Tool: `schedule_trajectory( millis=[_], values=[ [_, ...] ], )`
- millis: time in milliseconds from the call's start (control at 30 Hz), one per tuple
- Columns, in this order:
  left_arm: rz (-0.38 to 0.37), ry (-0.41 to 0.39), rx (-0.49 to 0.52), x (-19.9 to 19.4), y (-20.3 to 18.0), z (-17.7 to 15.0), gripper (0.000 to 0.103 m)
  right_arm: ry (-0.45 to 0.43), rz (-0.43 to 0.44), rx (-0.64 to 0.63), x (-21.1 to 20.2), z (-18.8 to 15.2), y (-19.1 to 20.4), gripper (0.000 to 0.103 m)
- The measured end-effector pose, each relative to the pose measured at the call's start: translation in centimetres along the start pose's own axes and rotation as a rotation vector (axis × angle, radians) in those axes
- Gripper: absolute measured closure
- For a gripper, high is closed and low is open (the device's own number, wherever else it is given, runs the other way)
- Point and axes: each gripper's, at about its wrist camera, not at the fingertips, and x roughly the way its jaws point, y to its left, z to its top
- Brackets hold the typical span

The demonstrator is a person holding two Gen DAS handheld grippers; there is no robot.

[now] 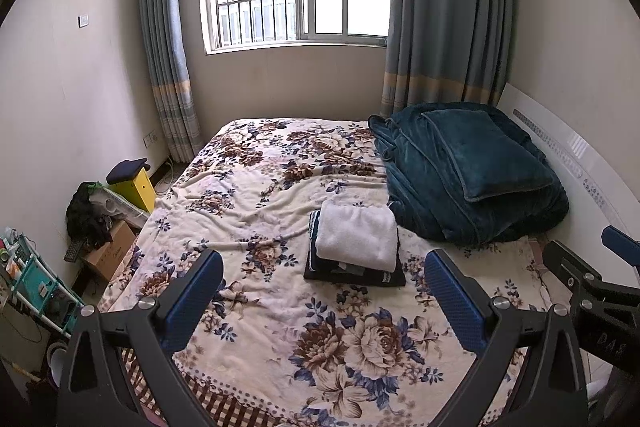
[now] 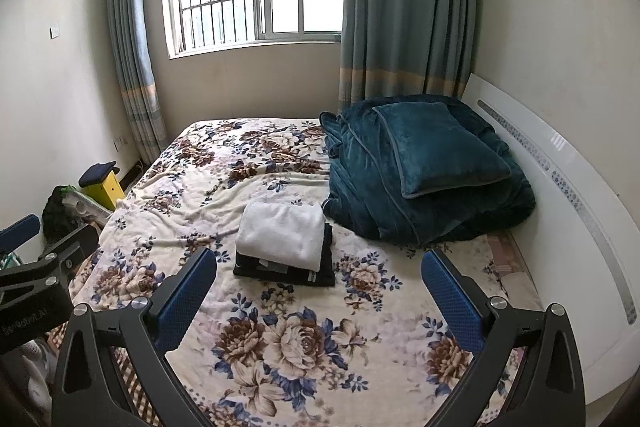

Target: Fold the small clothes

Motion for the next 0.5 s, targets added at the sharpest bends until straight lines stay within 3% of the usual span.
schedule_trajectory(
  millis=[500],
  values=[
    [0.019,-0.005,-0.021,-0.62,-0.27,0.02,0.000,0.000,-0.001,0.002,-0.08,0.10,0.43,0.000]
  ],
)
